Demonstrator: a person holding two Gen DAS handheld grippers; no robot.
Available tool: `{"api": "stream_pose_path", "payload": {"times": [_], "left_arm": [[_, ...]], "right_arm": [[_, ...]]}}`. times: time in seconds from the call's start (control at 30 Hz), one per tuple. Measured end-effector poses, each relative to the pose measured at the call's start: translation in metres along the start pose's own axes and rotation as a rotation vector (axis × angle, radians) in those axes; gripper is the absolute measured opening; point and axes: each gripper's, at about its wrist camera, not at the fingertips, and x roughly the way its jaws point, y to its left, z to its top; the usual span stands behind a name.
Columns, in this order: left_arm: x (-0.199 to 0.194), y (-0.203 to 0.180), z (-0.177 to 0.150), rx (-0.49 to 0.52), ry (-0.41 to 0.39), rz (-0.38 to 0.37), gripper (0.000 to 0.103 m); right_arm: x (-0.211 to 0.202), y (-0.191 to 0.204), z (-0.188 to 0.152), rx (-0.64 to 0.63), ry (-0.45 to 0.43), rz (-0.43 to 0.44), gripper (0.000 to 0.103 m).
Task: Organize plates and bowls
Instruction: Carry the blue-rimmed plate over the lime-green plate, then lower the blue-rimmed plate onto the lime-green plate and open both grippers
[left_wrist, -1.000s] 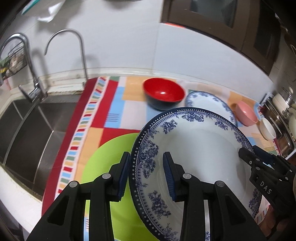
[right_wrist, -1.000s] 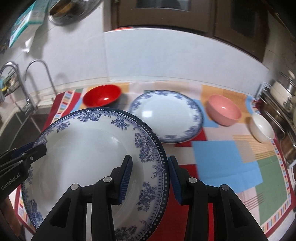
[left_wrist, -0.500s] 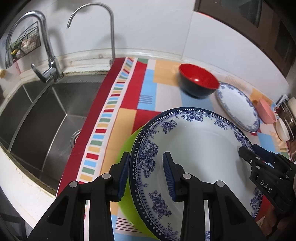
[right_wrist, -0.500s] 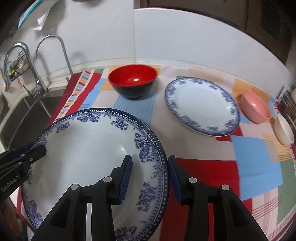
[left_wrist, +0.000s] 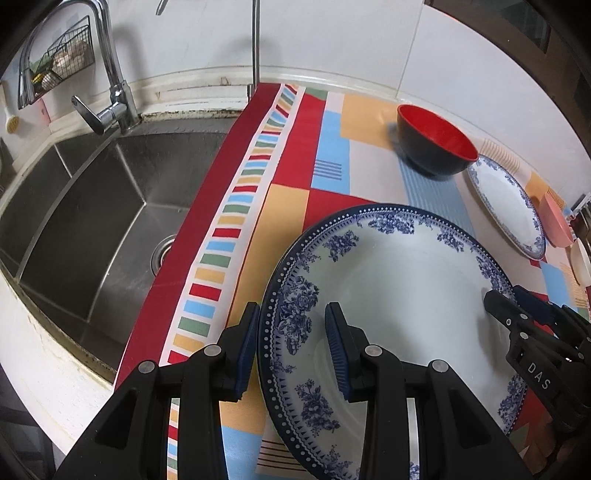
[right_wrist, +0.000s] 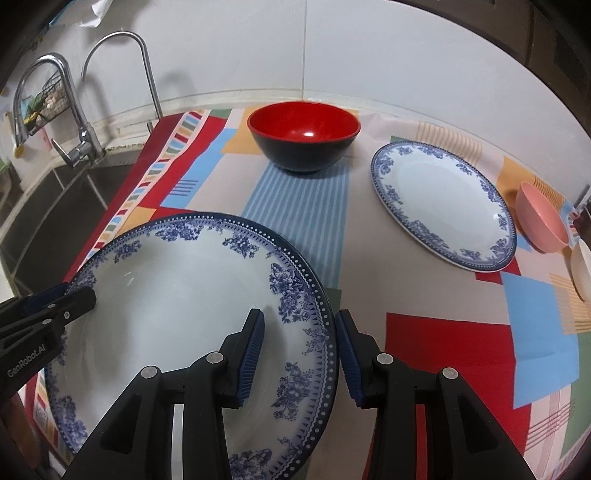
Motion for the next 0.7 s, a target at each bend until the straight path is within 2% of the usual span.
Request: {"api": "stream_pose_path", "payload": {"times": [0.3,0.4,0.47,0.5,0.57,0.7], "left_arm": [[0.008,0.001,-0.005,-0.019,0.043,-0.009,0.036],[0.008,0.0,-0.006,-0.015,0.039,-0.01,0.039],[0.006,-0.001,-0.006,-0.015,0.033,-0.014,0.043],[0.004,-0.002,-0.005,-0.014,0.027,-0.011,0.045],[-0.002,-0.004,-0.004,-0.006,0.009,0.004,0.054],[-0.024,-0.018,-0.001,0.038,-0.059,0.002,0.066]], "right_arm": [[0.008,-0.001,-0.001,0.02,0.041,0.01,0.042],[0.01,-0.002,-0.003,0.02,0.048,0.011,0.043],[0.011,-0.002,-0.004,0.021,0.054,0.017,0.046],[0.011,-0.002,-0.005,0.025,0.052,0.022,0.051],[0.006,-0.003,-0.005,0.027,0.034,0.02,0.056],[-0.008,-0.006,-0.004,0.023,0.0,0.02,0.056]]}}
